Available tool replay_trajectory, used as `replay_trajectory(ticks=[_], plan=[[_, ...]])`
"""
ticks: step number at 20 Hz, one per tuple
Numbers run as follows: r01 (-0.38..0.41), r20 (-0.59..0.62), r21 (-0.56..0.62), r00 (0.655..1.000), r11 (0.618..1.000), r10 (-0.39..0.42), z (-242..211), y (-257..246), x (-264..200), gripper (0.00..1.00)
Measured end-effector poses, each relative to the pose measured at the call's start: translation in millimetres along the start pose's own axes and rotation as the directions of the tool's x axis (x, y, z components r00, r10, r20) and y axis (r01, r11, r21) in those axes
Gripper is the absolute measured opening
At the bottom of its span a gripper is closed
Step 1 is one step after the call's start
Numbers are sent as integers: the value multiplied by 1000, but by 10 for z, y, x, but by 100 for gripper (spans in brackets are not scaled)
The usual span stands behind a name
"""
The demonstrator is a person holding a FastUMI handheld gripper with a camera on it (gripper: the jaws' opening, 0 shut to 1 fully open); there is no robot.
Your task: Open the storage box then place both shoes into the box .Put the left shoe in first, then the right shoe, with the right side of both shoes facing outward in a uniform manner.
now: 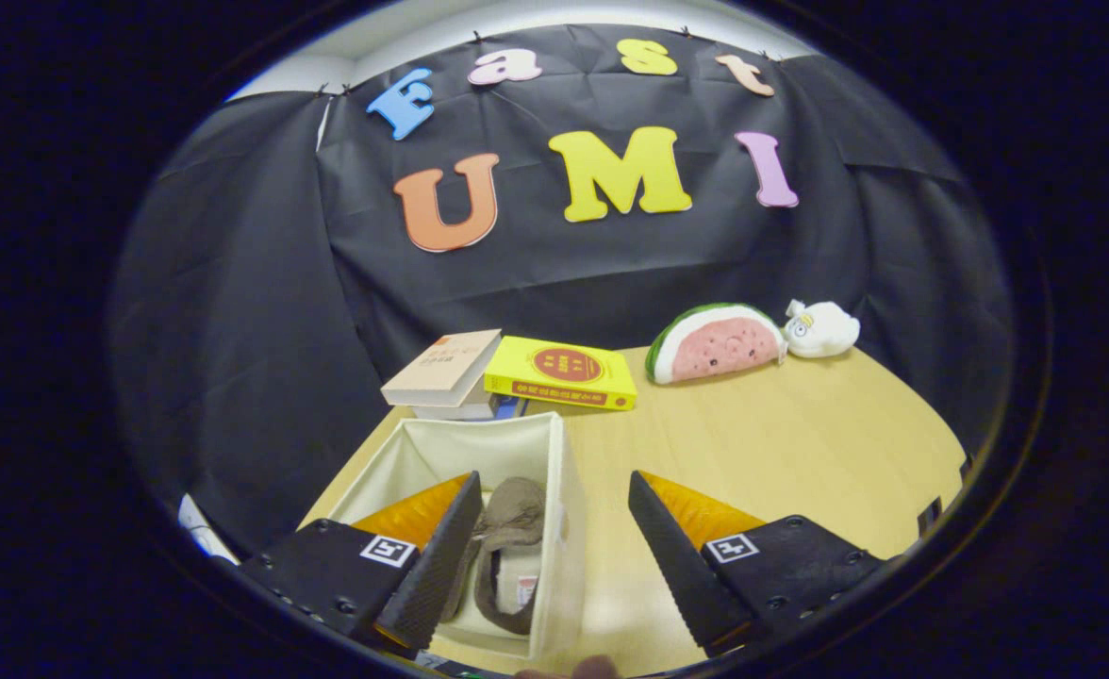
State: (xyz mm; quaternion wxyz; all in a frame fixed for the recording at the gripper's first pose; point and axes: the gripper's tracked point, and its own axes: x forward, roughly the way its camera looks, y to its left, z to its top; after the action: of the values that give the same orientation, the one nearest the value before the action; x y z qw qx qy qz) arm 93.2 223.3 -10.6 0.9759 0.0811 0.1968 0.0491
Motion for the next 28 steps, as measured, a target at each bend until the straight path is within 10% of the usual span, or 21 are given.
replay_trajectory(ticks=[12, 28], plan=[[44, 260, -111, 965, 993, -13, 88, -684, -749, 96], [0, 233, -140, 972, 990, 33, -339, -477, -794, 96]])
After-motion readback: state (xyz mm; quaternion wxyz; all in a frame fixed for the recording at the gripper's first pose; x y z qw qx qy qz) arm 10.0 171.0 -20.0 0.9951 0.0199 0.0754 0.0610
